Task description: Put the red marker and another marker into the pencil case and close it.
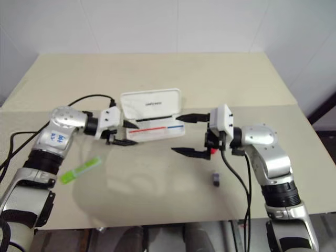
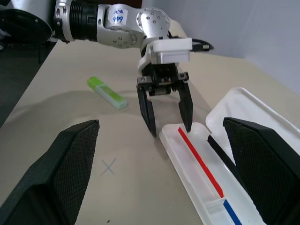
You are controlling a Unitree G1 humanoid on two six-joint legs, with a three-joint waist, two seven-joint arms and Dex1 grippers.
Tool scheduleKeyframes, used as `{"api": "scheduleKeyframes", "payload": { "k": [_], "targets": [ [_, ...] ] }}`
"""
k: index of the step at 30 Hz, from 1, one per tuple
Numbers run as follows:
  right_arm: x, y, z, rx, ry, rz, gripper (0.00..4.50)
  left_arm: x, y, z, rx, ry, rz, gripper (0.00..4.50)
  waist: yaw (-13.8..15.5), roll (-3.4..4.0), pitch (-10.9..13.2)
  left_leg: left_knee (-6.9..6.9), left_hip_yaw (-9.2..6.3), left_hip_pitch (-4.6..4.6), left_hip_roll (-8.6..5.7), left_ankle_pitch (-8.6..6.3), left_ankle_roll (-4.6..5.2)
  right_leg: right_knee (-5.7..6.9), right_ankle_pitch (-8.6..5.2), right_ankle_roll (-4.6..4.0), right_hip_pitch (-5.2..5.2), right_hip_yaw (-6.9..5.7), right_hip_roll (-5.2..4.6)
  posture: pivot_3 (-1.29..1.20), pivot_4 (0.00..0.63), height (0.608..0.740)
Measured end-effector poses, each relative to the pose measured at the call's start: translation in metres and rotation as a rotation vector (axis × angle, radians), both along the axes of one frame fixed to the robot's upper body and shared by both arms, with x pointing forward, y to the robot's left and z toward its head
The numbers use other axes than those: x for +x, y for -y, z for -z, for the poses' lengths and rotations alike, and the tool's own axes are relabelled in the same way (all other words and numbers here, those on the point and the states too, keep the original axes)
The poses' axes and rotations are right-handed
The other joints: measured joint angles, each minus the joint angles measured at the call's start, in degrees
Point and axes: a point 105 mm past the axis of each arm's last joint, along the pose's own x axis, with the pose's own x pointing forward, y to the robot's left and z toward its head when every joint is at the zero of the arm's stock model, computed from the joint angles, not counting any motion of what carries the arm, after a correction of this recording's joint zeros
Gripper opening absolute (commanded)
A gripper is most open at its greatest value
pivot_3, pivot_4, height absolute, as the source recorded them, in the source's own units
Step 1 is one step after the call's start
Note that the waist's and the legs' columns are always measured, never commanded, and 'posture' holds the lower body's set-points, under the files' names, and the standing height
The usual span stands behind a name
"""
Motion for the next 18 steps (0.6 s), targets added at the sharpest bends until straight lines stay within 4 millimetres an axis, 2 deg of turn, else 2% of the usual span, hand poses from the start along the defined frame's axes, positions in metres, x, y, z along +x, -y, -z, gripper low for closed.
{"api": "scheduleKeyframes", "payload": {
  "k": [7,14,17,18],
  "targets": [
    [-0.006,-0.002,-0.001,0.007,0.019,0.007,4.50,0.006,-0.006,0.023,0.072,-0.042,-0.046,2.90,0.11,0.00,0.00,0.16,0.00,-0.01,0.00,0.00,0.00,0.11,0.00,0.01,0.00,0.02,0.00,0.00,0.150,0.740],
    [-0.007,-0.002,-0.002,0.005,0.026,0.015,4.50,0.011,-0.005,0.023,0.131,-0.064,-0.057,2.90,0.11,-0.01,0.00,0.23,0.00,0.01,0.00,0.00,0.00,0.25,0.00,0.01,0.00,0.02,0.02,0.00,0.150,0.740],
    [-0.008,0.001,-0.002,0.000,0.004,0.012,4.50,0.014,-0.004,0.022,0.135,-0.076,-0.074,2.13,0.12,-0.01,0.01,0.29,-0.01,0.01,0.00,0.00,0.01,0.32,0.00,0.01,0.00,0.03,0.02,0.00,0.150,0.740],
    [-0.008,0.002,-0.002,-0.002,0.000,0.007,4.50,0.015,-0.004,0.022,0.143,-0.077,-0.073,1.74,0.09,-0.01,0.00,0.30,0.00,0.01,-0.01,0.00,0.01,0.33,0.00,0.01,0.00,0.04,0.02,0.00,0.150,0.740]
  ]
}}
